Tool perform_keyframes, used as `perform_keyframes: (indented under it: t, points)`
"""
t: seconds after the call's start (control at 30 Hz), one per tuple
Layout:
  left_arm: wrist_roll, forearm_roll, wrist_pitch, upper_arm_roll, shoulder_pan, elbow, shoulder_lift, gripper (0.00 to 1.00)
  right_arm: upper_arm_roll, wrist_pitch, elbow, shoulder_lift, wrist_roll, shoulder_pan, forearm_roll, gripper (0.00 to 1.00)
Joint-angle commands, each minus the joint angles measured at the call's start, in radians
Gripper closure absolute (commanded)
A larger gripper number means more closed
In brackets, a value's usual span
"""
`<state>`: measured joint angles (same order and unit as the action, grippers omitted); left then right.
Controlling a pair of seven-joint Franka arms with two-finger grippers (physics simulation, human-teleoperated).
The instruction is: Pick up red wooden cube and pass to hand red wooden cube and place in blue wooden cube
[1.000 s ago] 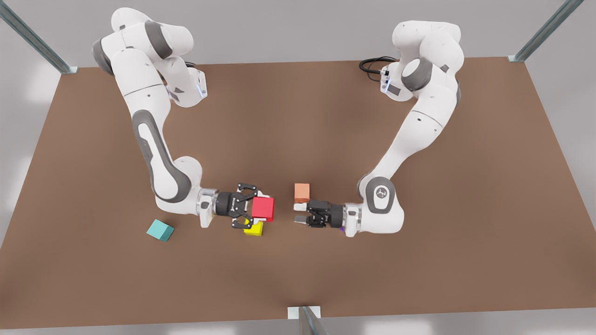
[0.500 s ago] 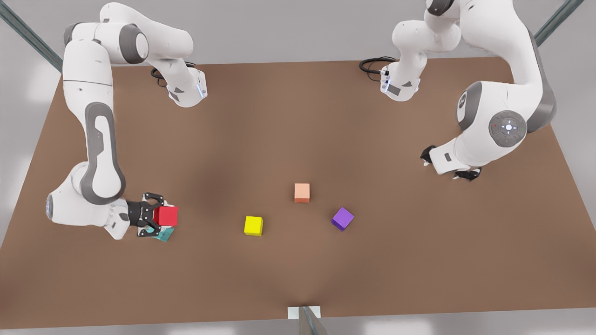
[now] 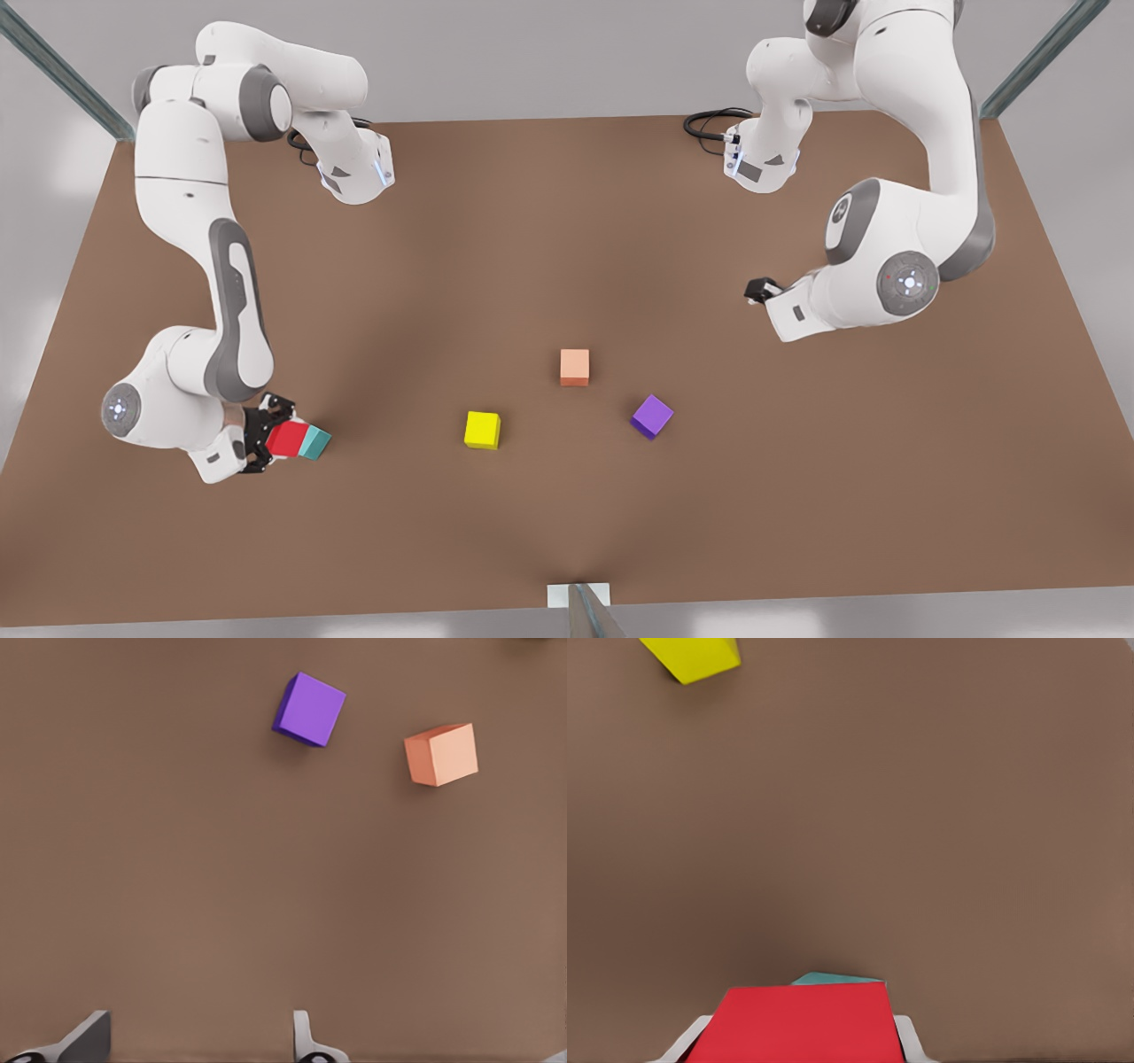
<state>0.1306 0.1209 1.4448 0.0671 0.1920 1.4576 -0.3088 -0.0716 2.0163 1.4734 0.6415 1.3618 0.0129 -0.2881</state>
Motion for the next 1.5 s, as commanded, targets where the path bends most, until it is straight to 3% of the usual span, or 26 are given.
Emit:
perform_keyframes:
  t: [0.0,0.57,0.6,0.63,1.27,1.4,1.47]
  points:
    - [-0.141,0.005,-0.009,0.000,0.000,0.000,-0.010,0.00,-0.001,0.065,0.010,0.003,-0.423,0.001,0.017,0.41]
    - [-0.149,0.005,-0.009,0.000,0.001,0.000,-0.027,0.00,-0.001,0.143,0.096,0.010,-0.425,-0.016,0.040,0.41]
    - [-0.149,0.005,-0.009,0.000,0.003,0.000,-0.027,0.00,-0.001,0.145,0.096,0.010,-0.425,-0.016,0.040,0.38]
    - [-0.149,0.005,-0.009,0.000,0.001,0.000,-0.027,0.00,0.001,0.163,0.096,0.012,-0.423,-0.014,0.038,0.00]
    - [-0.144,0.002,-0.007,0.000,-0.003,0.000,-0.035,0.00,0.004,0.082,0.105,-0.059,-0.426,-0.016,0.035,0.00]
    - [-0.149,0.002,-0.009,0.000,0.000,0.000,-0.035,0.00,0.010,-0.137,0.091,-0.151,-0.656,-0.022,0.026,0.00]
    - [-0.154,0.002,-0.012,0.000,0.000,-0.002,-0.032,0.00,0.012,-0.237,0.064,-0.183,-0.967,-0.027,0.030,0.00]
